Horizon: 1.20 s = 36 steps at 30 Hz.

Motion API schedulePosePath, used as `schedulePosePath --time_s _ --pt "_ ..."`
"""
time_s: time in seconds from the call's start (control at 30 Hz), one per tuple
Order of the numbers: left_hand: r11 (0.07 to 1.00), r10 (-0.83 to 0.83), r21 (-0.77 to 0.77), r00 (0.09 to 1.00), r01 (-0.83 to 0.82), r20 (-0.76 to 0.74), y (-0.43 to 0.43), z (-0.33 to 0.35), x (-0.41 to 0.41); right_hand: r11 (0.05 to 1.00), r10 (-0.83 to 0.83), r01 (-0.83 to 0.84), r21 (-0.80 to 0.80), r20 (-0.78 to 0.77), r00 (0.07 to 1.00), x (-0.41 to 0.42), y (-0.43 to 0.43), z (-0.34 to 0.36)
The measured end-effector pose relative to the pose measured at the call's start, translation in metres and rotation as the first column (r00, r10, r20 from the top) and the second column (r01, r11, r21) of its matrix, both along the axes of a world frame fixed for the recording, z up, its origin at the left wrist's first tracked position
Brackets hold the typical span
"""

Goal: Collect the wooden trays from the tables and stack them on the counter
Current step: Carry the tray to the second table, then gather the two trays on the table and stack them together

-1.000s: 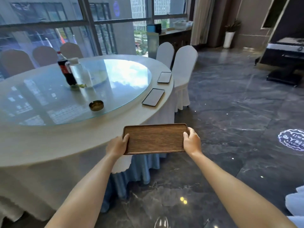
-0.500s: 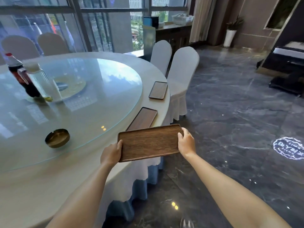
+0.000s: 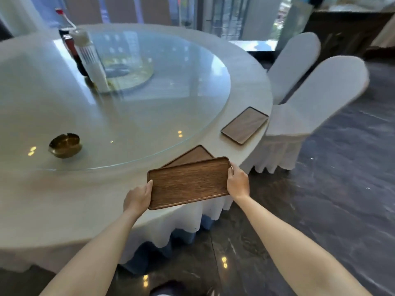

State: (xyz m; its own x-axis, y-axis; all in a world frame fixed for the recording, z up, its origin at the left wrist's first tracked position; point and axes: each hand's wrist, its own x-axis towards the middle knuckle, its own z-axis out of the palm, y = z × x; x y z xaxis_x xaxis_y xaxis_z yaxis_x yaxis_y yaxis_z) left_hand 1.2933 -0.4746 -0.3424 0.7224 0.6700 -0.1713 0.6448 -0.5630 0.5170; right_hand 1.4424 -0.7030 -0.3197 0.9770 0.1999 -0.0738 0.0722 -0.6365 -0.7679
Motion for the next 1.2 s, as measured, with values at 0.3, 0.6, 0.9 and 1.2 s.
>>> schedulePosePath --time_s 0.3,0.6,0.9,1.2 --pt "0.983 0.182 0.034 0.98 -0.179 -0.085 -0.012 -0.028 0.032 0.953 0.281 -0.285 -0.106 -0.052 0.958 0.08 0.026 -0.027" --pt "0.947 0.307 -0.05 0.94 -0.317 -0.148 -0.021 -0.056 0.047 0.747 0.568 -0.62 -0.242 -0.254 0.783 0.129 0.046 -0.042" --pt "0.936 0.347 -0.003 0.921 -0.353 -0.175 -0.011 -0.062 0.056 0.547 0.659 -0.701 -0.457 -0.281 0.698 0.147 0.064 -0.044" --pt "0.938 0.343 0.02 0.92 -0.345 -0.191 -0.007 -0.063 0.051 0.453 0.689 -0.698 -0.555 -0.279 0.669 0.148 0.074 -0.051"
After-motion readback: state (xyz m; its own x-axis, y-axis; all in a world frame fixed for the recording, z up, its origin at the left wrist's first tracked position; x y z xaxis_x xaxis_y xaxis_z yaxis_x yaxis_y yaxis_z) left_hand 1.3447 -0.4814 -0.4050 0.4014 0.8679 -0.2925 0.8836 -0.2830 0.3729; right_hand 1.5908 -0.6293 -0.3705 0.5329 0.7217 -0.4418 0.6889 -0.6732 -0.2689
